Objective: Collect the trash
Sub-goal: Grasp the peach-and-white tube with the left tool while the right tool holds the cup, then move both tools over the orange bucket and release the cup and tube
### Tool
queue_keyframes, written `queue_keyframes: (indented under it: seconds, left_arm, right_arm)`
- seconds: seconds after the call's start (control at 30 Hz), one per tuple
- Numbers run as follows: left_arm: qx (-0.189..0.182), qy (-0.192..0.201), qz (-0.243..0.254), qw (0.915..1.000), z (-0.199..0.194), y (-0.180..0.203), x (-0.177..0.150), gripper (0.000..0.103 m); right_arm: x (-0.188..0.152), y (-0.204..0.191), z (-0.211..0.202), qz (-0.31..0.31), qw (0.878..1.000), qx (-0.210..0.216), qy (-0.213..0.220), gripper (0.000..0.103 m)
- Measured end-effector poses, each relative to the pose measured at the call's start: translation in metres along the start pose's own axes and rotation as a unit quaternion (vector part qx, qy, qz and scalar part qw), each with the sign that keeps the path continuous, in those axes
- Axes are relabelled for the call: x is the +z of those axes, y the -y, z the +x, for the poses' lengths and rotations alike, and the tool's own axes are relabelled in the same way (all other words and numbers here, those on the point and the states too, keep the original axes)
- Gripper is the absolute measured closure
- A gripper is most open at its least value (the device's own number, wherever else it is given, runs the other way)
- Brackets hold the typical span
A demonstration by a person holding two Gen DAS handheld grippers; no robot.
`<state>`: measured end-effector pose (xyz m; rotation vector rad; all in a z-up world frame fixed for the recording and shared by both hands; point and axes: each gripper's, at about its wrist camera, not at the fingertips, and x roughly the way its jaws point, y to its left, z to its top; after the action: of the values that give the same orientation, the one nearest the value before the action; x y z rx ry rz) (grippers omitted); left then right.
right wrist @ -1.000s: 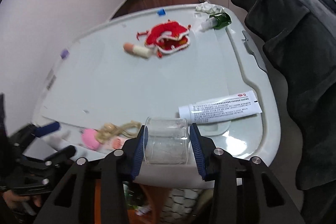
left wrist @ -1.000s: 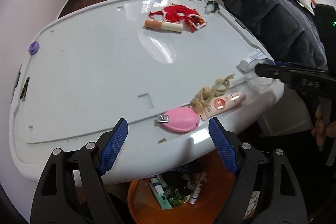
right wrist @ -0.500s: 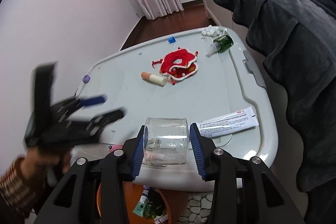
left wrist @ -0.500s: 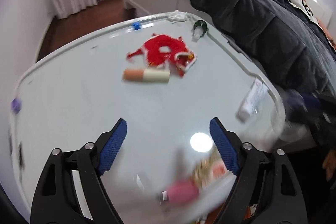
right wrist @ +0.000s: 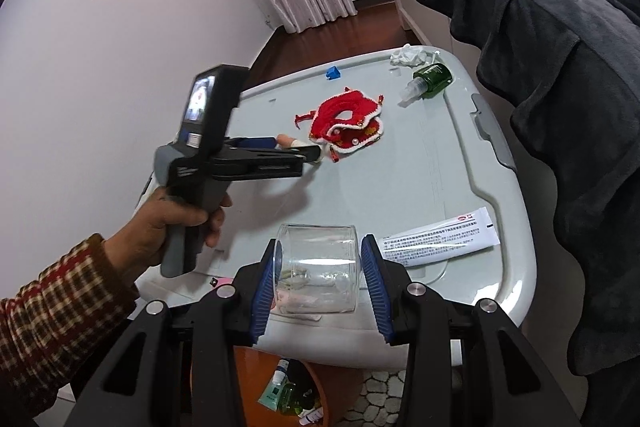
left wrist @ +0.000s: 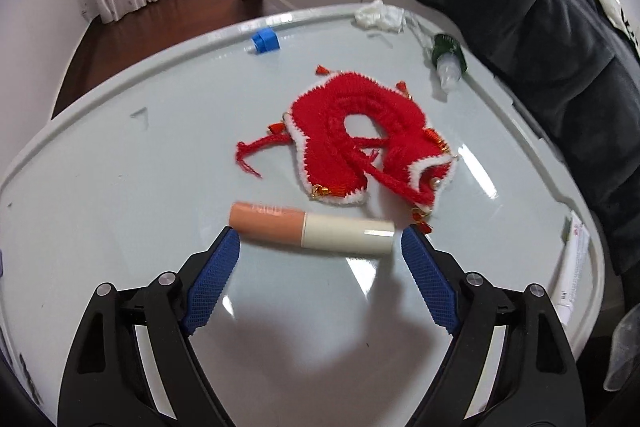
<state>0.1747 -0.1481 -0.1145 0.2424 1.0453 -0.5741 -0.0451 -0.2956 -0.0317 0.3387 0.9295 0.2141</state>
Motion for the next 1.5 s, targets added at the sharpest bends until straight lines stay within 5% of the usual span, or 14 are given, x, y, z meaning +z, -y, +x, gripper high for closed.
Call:
queue_keyframes:
  seconds: [0.2, 0.27, 0.37, 0.63, 0.7, 0.8, 0.93, 1.03, 1.5]
  left_arm:
    - [0.013, 0.019, -0.005, 0.9997, 0.004, -0.002, -0.002, 0.027]
    - [0.018, 0.021, -0.014, 0.9995, 0.002, -0.006, -0.002, 0.043]
    - [0.006, 0.014, -0.031, 0.9994, -0.003, -0.014, -0.004, 0.054]
    - [0.012, 0.017, -0.032, 0.9993, -0.028, -0.020, -0.022, 0.051]
    - [0.010, 0.016, -0.067, 0.9976, -0.028, -0.025, -0.019, 0.040]
    - [0.001, 0.019, -0.126, 0.9919, -0.023, -0.029, -0.013, 0.037]
    - [0.053, 0.021, -0.163, 0.9850, -0.008, -0.028, -0.005, 0.037]
    - [0.120, 0.031, -0.153, 0.9804, -0.005, -0.024, -0.003, 0.079]
    - [0.111, 0.061, -0.124, 0.9842, -0.096, -0.035, -0.073, 0.085]
  right_arm:
    - [0.001, 0.002, 0.000, 0.005, 1.000, 0.003, -0.001, 0.062]
    - [0.001, 0.002, 0.000, 0.005, 1.000, 0.002, -0.001, 0.062]
    - [0.001, 0.002, -0.001, 0.005, 1.000, 0.001, 0.000, 0.062]
    - [0.000, -0.001, -0.003, 0.005, 1.000, 0.006, 0.004, 0.062]
    - [0.000, -0.003, -0.004, 0.004, 1.000, 0.008, 0.006, 0.062]
    - [0.000, -0.005, -0.004, 0.003, 1.000, 0.008, 0.006, 0.062]
    - [0.001, -0.005, -0.004, 0.004, 1.000, 0.007, 0.006, 0.062]
    - [0.002, -0.004, -0.005, 0.000, 1.000, 0.003, 0.008, 0.062]
    - [0.002, -0.009, -0.015, -0.013, 1.000, 0.016, 0.018, 0.062]
